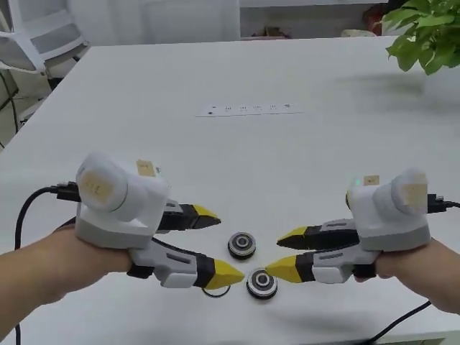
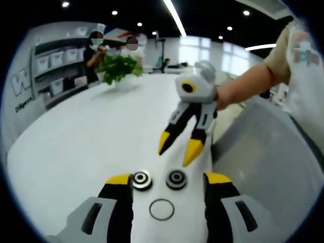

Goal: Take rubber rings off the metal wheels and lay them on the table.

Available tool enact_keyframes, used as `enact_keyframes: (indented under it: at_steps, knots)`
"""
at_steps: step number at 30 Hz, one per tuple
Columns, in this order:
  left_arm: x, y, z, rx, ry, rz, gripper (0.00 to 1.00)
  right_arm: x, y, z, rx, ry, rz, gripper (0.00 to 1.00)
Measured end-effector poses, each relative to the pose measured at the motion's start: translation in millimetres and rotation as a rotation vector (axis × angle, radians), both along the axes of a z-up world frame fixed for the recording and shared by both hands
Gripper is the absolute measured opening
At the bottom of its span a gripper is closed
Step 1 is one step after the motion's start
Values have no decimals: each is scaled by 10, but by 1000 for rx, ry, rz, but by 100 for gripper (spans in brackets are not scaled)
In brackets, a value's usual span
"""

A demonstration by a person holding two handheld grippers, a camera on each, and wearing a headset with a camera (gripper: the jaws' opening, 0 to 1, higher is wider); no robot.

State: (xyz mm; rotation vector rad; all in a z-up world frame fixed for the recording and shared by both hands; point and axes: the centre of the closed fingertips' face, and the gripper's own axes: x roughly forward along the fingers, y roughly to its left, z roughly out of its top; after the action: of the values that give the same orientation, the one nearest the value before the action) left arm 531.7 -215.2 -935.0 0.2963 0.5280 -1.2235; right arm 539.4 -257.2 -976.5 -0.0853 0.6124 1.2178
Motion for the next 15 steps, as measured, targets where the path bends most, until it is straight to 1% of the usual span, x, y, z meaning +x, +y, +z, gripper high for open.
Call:
enact_keyframes:
  at_steps: [5, 8, 15]
  knots:
    - [-3, -87, -47, 7, 9, -20, 56, -19, -9, -33, -1, -1, 3, 33]
    - [-10, -126, -88, 14, 15, -32, 56, -45, -16, -89, -20, -6, 14, 33]
    - [-32, -200, -190, 33, 28, -58, 54, -101, -23, -162, -43, -12, 43, 33]
